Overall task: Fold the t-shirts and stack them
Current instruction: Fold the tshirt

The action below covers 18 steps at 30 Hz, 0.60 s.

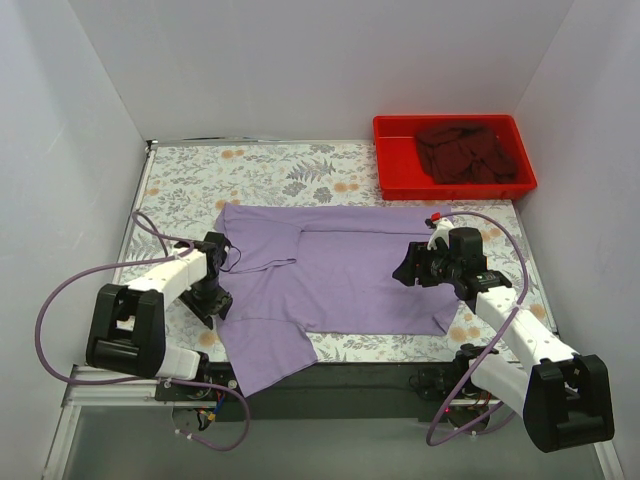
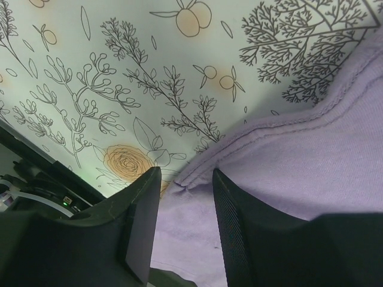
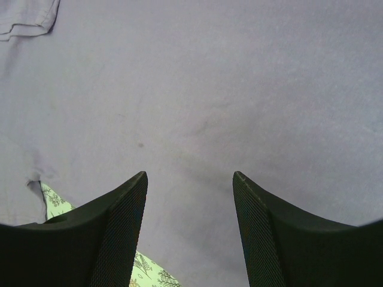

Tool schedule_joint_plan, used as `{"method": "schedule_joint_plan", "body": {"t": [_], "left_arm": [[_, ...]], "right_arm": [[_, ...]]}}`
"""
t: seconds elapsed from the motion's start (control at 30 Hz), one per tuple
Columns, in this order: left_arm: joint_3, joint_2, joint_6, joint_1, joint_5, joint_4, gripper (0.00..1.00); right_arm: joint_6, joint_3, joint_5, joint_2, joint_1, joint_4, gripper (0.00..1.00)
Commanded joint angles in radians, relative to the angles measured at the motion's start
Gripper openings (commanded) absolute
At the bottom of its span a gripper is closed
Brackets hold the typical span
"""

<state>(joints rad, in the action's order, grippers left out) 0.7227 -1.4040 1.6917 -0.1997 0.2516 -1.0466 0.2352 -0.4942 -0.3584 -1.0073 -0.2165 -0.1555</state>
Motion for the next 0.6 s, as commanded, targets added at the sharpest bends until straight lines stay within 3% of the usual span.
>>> {"method": "schedule_joint_plan", "body": {"t": [0.0, 0.33, 0.57], "left_arm": [[-0.020, -0.027, 0.019, -0.003, -0.009, 0.066, 0.39], [-0.066, -0.099, 0.036, -0.010, -0.063, 0.158, 0.35], [-0.103, -0.104, 0.043, -0.012, -0.084, 0.206, 0.15]], "right_arm": [[-0.010, 0.002, -0.008, 0.012, -0.004, 0.040, 0.66], [-0.008, 0.002, -0.010, 0.009, -0.001, 0.042, 0.66], [-0.008, 0.008, -0.002, 0.012, -0.001, 0.042, 0.66]]}}
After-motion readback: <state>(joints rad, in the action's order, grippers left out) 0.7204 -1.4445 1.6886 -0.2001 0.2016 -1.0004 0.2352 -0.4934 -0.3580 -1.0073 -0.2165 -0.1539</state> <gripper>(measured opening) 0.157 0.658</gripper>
